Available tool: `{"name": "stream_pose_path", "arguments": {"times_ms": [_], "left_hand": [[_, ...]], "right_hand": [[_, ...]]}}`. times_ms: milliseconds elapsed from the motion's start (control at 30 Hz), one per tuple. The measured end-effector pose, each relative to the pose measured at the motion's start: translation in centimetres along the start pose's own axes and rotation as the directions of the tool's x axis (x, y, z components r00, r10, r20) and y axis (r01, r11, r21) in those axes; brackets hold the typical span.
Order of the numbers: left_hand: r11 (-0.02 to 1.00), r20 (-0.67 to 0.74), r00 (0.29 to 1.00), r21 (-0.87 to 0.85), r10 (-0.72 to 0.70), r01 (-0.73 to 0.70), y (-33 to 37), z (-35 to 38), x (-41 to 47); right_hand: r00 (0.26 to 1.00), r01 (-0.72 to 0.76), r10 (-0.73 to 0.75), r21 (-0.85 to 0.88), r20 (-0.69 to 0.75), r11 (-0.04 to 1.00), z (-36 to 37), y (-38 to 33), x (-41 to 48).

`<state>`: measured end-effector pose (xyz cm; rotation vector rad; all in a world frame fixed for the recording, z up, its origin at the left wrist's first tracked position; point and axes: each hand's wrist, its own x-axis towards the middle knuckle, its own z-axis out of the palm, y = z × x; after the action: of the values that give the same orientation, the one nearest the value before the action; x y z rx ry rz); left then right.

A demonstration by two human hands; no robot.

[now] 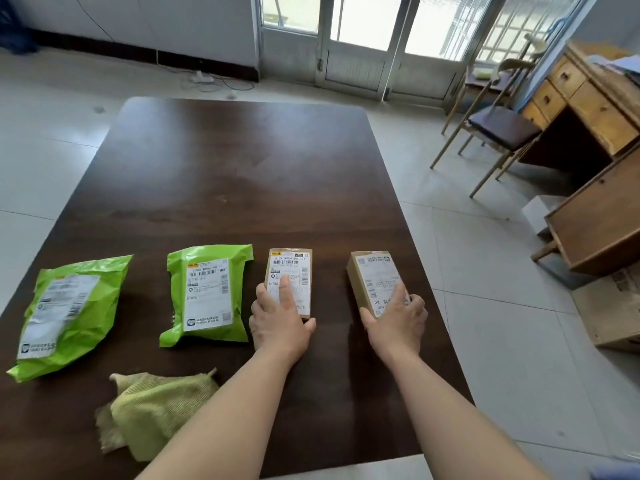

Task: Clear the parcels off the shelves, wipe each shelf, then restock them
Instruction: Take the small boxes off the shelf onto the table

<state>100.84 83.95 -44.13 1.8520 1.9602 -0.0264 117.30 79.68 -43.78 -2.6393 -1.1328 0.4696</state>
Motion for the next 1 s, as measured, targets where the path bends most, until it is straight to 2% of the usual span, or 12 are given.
{"name": "stream_pose_path", "arguments": {"times_ms": [300,567,700,867,1000], "left_hand": [[1.000,-0.058,0.998,-0.027,-0.006,0.004,-0.7,1.5,0.9],[0.997,0.017,1.000,-0.076,-0.011,0.013,-1.4,1.4,1.4],[0.988,-0.024,0.999,-0.150,0.026,-0.029,-1.5,-0.3,0.8],[0.923,-0.132,0.985,-0.354,0.109,-0.149,-3.1,-4.2,-0.6],[0.875,-0.219,0.974,-0.458,0.062,-0.159,-6.5,-7.7,-2.3]], "right_hand": [[1.000,-0.003,0.003,-0.006,-0.024,1.000,1.6,-0.4,1.2],[1.000,0.001,-0.003,-0.073,-0.018,0.997,1.8,-1.0,0.9],[0.998,0.055,-0.058,-0.070,-0.033,0.996,0.9,-1.7,-0.1],[0.984,0.177,-0.176,0.017,-0.020,0.984,-0.8,-4.2,-2.8],[0.946,0.322,-0.324,0.087,0.004,0.943,-1.6,-6.5,-5.5]]}}
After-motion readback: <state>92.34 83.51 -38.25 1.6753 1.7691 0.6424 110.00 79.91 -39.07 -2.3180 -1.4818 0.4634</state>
